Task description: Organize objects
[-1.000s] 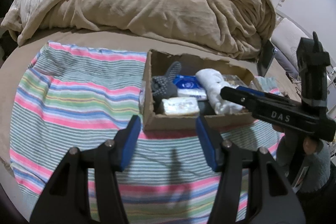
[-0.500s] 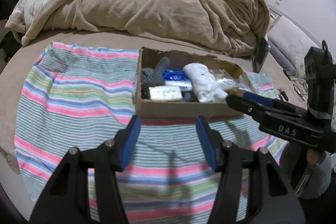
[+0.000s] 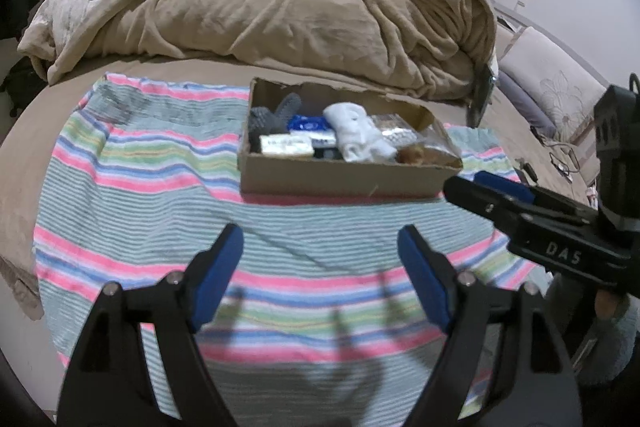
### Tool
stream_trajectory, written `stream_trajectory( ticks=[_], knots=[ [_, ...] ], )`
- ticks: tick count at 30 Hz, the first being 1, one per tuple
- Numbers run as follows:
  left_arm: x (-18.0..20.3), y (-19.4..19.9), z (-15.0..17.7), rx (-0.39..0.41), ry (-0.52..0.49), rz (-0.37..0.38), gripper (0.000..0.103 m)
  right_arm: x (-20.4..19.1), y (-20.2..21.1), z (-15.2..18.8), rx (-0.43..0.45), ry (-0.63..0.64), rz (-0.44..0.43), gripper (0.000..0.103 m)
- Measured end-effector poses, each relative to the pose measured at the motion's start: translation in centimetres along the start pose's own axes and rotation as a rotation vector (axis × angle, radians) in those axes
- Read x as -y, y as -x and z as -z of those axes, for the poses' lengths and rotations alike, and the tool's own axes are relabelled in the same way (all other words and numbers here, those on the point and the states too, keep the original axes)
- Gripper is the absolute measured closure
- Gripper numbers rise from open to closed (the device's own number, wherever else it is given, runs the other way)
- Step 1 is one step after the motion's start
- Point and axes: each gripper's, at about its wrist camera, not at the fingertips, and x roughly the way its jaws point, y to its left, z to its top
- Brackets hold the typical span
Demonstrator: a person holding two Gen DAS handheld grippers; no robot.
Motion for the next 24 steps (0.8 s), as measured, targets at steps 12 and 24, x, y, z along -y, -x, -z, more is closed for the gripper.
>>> stream_trajectory(
  ticks=[12,24],
  knots=[
    [1.8,2.5,2.2,0.006,-0.033,0.008,0.022,-0.4,3.9,2.7,0.026,-0.001,0.02,0.035],
    [2.8,5.6,3.5,0.03,-0.071,-0.01,0.022,-1.3,6.5,4.9,0.049,-0.012,0.037,0.035]
  ],
)
